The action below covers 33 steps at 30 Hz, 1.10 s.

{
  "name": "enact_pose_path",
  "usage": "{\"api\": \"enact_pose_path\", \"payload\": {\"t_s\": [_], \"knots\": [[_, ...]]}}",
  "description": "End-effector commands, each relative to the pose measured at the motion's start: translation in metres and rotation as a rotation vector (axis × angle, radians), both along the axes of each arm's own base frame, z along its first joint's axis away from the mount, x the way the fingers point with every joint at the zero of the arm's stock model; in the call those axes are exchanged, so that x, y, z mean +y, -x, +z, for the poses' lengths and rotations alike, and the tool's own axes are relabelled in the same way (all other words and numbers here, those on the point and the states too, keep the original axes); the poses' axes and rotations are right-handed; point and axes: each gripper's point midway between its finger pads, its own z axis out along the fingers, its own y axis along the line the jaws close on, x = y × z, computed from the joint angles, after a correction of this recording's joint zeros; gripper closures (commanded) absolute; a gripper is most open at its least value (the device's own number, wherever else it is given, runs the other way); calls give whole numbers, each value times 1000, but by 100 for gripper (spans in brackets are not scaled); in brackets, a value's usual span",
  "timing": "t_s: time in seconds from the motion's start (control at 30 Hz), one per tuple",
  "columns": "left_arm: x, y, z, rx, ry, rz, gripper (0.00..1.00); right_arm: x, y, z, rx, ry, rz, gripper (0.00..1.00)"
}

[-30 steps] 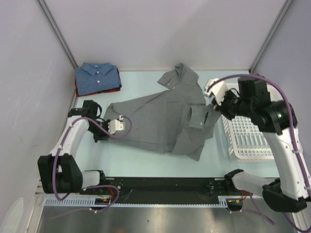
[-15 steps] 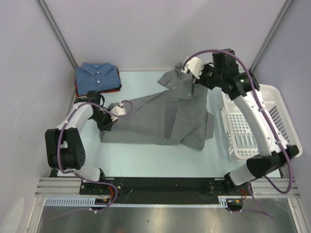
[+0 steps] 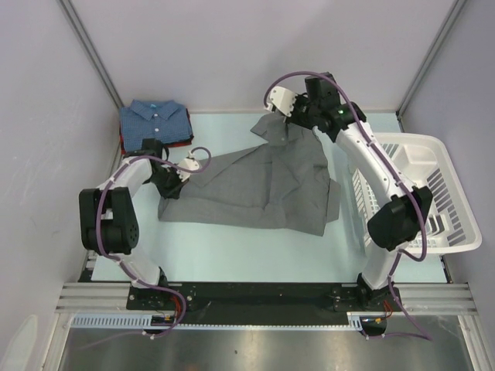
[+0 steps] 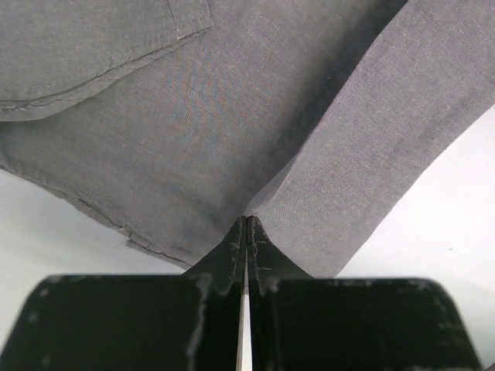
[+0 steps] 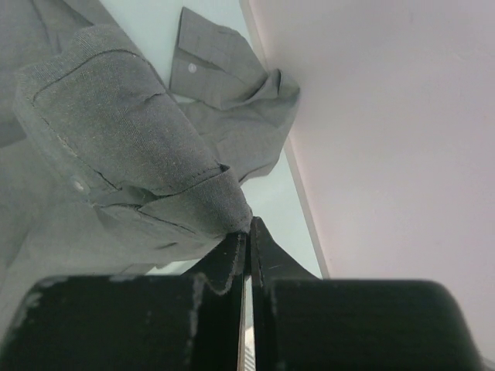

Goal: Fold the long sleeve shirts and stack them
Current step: Fold the shirt

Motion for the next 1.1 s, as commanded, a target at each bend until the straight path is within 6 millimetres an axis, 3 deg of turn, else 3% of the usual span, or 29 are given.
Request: {"api": "enact_pose_path", "payload": {"t_s": [0.0, 0.17, 0.37, 0.4, 0.5, 0.6, 0.7, 0.73, 0.77, 0.8, 0.87, 0.9, 0.97, 1.03, 1.07], "knots": [[5, -18, 7, -35, 0, 50, 98, 28, -11, 24, -74, -72, 37, 100], [5, -19, 2, -15, 7, 76, 94, 49, 12, -9, 43, -84, 52, 100], [3, -22, 6, -5, 60, 124, 76, 77, 60, -61, 215, -105, 79, 100], [1, -24, 17, -25, 88, 129, 64, 83, 64, -65, 241, -135, 61, 100], [-14, -29, 48, -91, 244, 116, 44, 104, 79, -80, 359, -219, 23, 100], [-26, -34, 80, -160, 332, 107, 36, 125, 90, -88, 449, -293, 14, 100], [-32, -39, 96, -194, 377, 120, 28, 150, 109, -88, 512, -350, 52, 100], [-32, -40, 96, -197, 376, 125, 27, 155, 113, -88, 546, -376, 53, 93], [-28, -43, 93, -195, 354, 139, 27, 160, 116, -88, 570, -385, 69, 60], [-24, -44, 89, -189, 334, 151, 27, 152, 119, -99, 615, -351, 48, 46], [-14, -37, 76, -155, 273, 157, 27, 134, 115, -94, 628, -328, 50, 22], [-11, -33, 73, -143, 261, 157, 28, 100, 112, -99, 691, -314, -9, 16], [-4, -19, 64, -105, 250, 167, 28, 65, 126, -91, 769, -338, -8, 1], [3, -9, 59, -80, 236, 181, 28, 17, 154, -92, 842, -315, -66, 0], [5, 1, 52, -50, 228, 177, 29, 5, 168, -97, 856, -291, -60, 0]]}}
